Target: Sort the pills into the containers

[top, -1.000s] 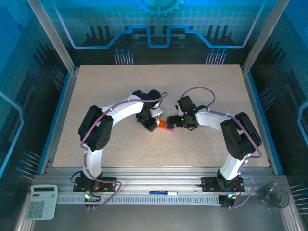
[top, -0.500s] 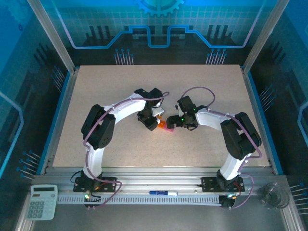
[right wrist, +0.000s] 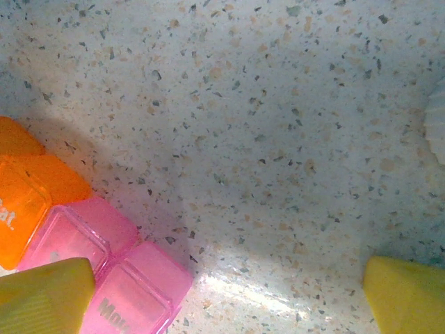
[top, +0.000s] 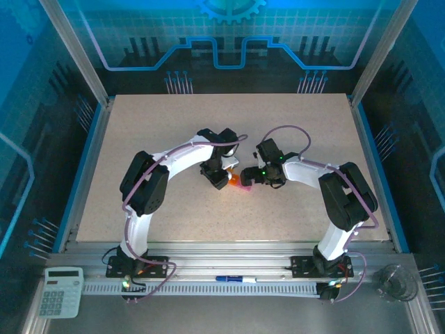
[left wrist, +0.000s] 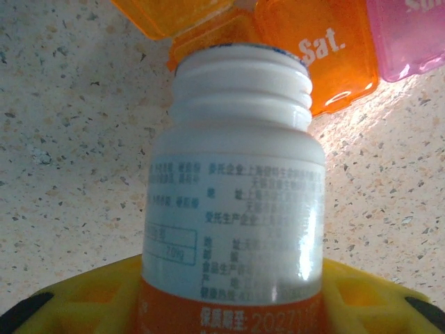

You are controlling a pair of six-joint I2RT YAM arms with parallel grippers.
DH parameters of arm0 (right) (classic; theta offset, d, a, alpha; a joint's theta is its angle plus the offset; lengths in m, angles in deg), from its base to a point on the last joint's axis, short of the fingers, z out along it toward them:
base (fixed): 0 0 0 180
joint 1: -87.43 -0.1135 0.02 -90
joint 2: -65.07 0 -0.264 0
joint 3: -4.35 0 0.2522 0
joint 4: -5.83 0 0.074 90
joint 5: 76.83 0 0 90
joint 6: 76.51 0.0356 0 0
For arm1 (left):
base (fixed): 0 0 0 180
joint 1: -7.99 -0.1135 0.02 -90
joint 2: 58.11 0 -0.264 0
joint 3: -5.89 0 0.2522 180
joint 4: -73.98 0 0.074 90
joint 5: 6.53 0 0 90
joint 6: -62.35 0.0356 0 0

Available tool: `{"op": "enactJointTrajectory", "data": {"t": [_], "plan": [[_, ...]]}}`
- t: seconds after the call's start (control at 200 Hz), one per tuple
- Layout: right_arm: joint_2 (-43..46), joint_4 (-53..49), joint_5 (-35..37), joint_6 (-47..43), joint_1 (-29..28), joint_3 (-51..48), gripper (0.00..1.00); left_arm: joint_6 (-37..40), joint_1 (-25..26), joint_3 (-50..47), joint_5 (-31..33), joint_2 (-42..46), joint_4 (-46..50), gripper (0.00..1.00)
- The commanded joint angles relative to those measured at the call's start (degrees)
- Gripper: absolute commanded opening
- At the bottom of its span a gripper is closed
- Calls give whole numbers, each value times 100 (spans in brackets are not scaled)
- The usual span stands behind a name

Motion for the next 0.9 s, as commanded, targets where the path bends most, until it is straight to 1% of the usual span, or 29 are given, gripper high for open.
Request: {"op": "enactJointTrajectory", "data": {"t": [0.0, 0.896], "plan": [[-269, -82, -52, 59, -63, 0, 100, 70, 31, 158, 157, -122, 266, 0], [-317, -92, -52, 70, -63, -6, 100, -14, -58, 15, 253, -39, 110, 0]]}}
